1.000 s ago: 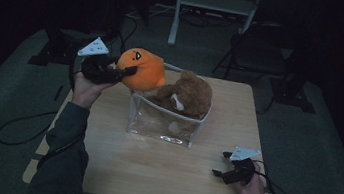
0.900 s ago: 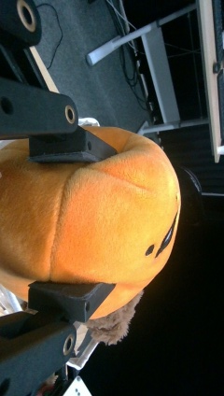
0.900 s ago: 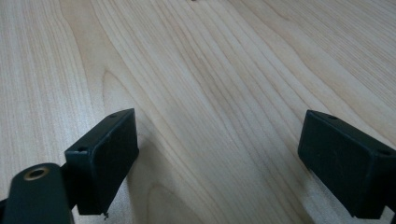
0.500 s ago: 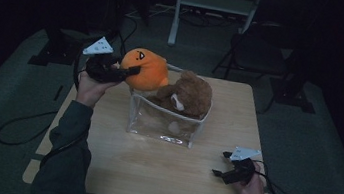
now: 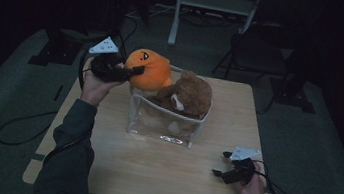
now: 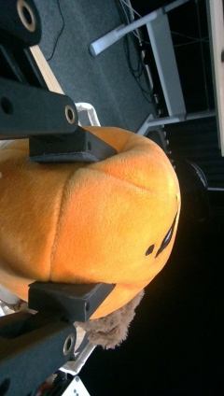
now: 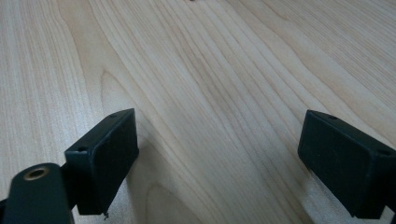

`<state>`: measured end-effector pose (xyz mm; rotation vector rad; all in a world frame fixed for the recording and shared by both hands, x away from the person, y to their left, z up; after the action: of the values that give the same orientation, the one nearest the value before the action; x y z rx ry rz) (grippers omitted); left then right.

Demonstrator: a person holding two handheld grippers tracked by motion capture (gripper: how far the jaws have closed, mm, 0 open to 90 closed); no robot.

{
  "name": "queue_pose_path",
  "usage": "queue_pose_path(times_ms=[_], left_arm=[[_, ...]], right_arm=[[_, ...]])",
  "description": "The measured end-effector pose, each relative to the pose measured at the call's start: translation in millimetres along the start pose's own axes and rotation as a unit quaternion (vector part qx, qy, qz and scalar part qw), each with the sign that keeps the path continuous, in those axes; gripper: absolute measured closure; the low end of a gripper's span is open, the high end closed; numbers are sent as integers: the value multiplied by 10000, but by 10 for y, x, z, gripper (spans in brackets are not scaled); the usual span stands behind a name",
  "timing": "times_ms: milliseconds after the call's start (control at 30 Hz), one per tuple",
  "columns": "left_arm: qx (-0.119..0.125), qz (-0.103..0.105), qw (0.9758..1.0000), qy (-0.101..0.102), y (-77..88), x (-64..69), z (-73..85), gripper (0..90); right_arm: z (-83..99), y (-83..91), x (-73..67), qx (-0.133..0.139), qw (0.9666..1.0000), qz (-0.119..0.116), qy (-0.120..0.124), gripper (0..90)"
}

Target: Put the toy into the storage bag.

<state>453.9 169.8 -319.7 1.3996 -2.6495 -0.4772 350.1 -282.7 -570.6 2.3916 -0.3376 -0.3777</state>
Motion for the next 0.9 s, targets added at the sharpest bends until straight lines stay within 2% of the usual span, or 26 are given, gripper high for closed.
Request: queue_pose_path(times_ms=[333,900], left_arm=[[108,51,9999,12,-19,-8,-4,453],[71,161,9998,-27,-127,48,-3,453]], right_arm=[[0,0,-1,0,10000,-1,-3,115],[0,1,0,-2,10000,5,-14,115]])
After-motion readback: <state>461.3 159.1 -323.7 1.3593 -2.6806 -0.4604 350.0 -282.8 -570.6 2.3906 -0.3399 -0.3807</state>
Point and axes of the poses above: each handheld gripper's, and its own axes: y roughly backward along the jaws, z roughly out of its underside, x roughly to its right, the point moved 3 cm from there along -y, roughly forward along the jaws, and after that the axes turned 15 degrees about -z, right-handed, at the moved point
